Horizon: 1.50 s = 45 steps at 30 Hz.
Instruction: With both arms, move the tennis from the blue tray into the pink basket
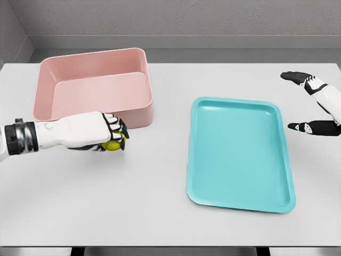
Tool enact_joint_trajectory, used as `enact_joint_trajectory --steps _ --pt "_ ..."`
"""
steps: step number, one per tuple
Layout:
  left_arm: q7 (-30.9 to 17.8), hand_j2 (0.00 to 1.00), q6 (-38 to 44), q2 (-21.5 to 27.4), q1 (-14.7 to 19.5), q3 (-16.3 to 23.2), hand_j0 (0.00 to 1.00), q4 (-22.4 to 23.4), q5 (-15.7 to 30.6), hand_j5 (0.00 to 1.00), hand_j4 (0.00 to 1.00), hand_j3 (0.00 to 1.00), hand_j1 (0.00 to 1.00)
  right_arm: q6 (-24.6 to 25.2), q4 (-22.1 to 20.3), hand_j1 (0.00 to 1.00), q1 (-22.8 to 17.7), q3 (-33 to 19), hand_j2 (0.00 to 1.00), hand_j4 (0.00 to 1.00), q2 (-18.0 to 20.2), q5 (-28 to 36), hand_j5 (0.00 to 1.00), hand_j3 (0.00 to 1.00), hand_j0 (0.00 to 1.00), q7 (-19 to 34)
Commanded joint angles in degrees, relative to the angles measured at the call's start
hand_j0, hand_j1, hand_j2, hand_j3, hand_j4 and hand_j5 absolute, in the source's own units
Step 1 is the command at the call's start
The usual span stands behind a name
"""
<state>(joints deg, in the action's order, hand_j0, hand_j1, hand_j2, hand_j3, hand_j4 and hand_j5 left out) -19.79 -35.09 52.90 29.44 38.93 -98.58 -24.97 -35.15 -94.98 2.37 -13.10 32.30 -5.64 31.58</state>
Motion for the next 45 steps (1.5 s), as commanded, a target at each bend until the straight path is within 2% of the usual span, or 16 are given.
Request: enact_joint_trajectory --steps 1,20,24,29,34,42,43,44,45 --pt "0.01 0.49 0.09 0.10 0.18 -0.18 0.49 0.15 1.24 0.49 0.49 0.49 0.49 0.15 -0.03 1.00 0.00 0.00 1.00 1.00 0.04 0.45 1.00 1.00 1.00 -0.03" --pt "0.01 0.49 0.09 -1.66 6.06 -0.53 0.49 7.61 2.29 0.49 0.49 0.49 0.49 0.15 -0.03 1.00 -0.18 -0.09 1.00 1.00 0.04 0.54 1.00 1.00 1.00 -0.03" --pt "0.01 0.49 0.09 -2.98 7.82 -0.44 0.49 10.43 2.29 0.49 0.49 0.49 0.49 0.15 -0.03 1.00 -0.18 -0.09 1.00 1.00 0.04 0.54 1.00 1.00 1.00 -0.03" --pt "0.01 0.49 0.09 -5.00 9.76 -0.26 0.49 14.82 2.20 0.49 0.49 0.49 0.49 0.15 -0.03 1.00 -0.18 -0.09 1.00 1.00 0.04 0.54 1.00 1.00 1.00 -0.03" --pt "0.01 0.49 0.09 -7.90 12.74 -0.26 0.49 21.85 2.20 0.49 0.49 0.49 0.49 0.15 -0.03 1.00 -0.18 -0.09 1.00 1.00 0.04 0.54 1.00 1.00 1.00 -0.03" --pt "0.01 0.50 0.09 -10.54 16.08 -0.09 0.50 29.76 2.03 0.50 0.50 0.50 0.50 0.15 -0.03 1.00 -0.18 -0.09 1.00 1.00 0.04 0.54 1.00 1.00 1.00 -0.03" --pt "0.01 0.55 0.09 -10.62 16.08 -0.09 0.55 29.76 2.03 0.55 0.55 0.55 0.55 0.15 -0.03 1.00 -0.18 -0.09 1.00 1.00 0.04 0.54 1.00 1.00 1.00 -0.03" --pt "0.01 0.72 0.09 -11.41 16.08 -0.09 0.72 29.68 2.11 0.72 0.72 0.72 0.72 0.15 -0.03 1.00 -0.18 -0.09 1.00 1.00 0.04 0.54 1.00 1.00 1.00 -0.03" --pt "0.27 0.94 0.09 -11.41 16.08 -0.09 0.94 29.59 2.20 0.94 0.94 0.94 0.94 0.15 -0.03 1.00 -0.18 -0.09 1.00 1.00 0.04 0.54 1.00 1.00 1.00 -0.03"
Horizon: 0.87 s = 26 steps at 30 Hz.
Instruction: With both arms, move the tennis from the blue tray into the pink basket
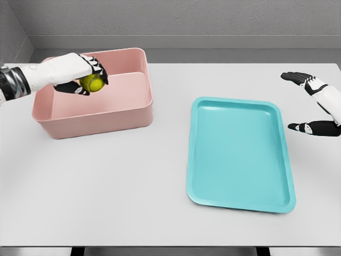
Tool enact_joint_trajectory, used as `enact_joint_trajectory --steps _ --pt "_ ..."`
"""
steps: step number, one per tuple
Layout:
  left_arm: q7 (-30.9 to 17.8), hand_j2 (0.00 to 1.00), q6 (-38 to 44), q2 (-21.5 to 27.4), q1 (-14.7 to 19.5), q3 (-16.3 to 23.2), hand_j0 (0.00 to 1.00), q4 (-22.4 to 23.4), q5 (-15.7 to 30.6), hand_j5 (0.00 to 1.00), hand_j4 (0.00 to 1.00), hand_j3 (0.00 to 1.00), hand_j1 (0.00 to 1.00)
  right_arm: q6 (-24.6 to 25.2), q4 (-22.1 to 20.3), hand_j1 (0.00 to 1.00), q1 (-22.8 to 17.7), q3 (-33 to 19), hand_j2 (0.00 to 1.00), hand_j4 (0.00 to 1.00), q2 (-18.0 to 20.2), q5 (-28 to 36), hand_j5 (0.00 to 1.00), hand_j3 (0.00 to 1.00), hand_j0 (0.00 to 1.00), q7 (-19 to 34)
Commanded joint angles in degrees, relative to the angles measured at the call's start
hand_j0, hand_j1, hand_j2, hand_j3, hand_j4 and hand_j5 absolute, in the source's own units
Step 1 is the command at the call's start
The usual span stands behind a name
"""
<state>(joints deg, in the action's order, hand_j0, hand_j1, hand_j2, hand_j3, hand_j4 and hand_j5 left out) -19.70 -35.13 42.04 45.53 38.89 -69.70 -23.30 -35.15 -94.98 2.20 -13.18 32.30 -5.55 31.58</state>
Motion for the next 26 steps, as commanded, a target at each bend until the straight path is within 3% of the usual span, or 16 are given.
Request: enact_joint_trajectory --steps 1,12,19,23,26 --pt "0.45 1.00 0.13 -0.64 -0.09 -0.22 1.00 0.53 0.71 1.00 1.00 1.00 1.00 0.15 -0.03 1.00 0.00 -0.01 1.00 1.00 0.04 0.46 1.00 1.00 1.00 -0.03" --pt "0.54 1.00 0.13 0.32 0.97 -0.75 1.00 0.00 2.73 1.00 1.00 1.00 1.00 0.15 -0.03 1.00 -0.09 -0.01 1.00 1.00 0.04 0.46 1.00 1.00 1.00 -0.03" --pt "0.45 1.00 0.13 6.56 0.70 -0.92 1.00 0.27 6.51 1.00 1.00 1.00 1.00 0.15 -0.03 1.00 -0.09 -0.09 1.00 1.00 0.13 0.46 1.00 1.00 1.00 -0.03" --pt "0.45 1.00 0.13 9.11 -2.02 -4.35 1.00 0.79 7.04 1.00 1.00 1.00 1.00 0.15 -0.03 1.00 -0.09 -0.18 1.00 1.00 0.22 0.46 1.00 1.00 1.00 -0.03" --pt "0.36 1.00 0.13 9.20 -2.37 -4.35 1.00 0.97 7.04 1.00 1.00 1.00 1.00 0.15 -0.03 1.00 -0.09 -0.18 1.00 1.00 0.22 0.46 1.00 1.00 1.00 -0.03"
